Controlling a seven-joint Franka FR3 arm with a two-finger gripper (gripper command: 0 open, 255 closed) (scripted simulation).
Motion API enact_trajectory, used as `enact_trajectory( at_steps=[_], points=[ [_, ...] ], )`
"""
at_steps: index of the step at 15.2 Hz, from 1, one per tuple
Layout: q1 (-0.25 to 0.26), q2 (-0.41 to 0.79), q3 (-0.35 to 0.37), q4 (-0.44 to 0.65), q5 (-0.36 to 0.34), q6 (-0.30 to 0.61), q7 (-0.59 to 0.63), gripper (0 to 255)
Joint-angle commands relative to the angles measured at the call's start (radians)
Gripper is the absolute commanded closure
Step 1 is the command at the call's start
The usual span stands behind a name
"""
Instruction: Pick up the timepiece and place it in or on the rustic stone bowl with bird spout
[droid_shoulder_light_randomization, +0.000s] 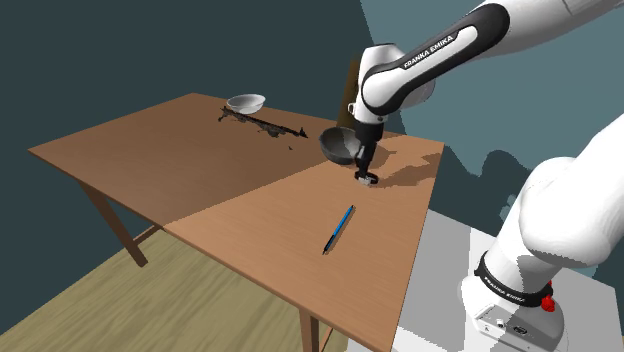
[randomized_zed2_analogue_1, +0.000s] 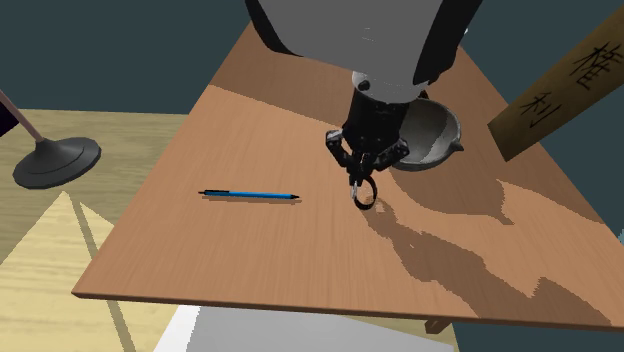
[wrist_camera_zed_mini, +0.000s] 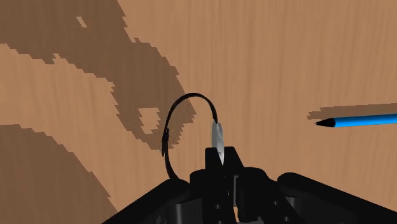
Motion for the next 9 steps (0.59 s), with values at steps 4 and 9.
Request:
enact_trajectory(
  at_steps=[4,9],
  points=[
    [-0.002,-0.047,0.005,0.035,-0.009,-0.081,0.014,255],
    [-0.004,-0.079,0.009,0.077,-0.015,-0.155,0.024,255]
  ],
)
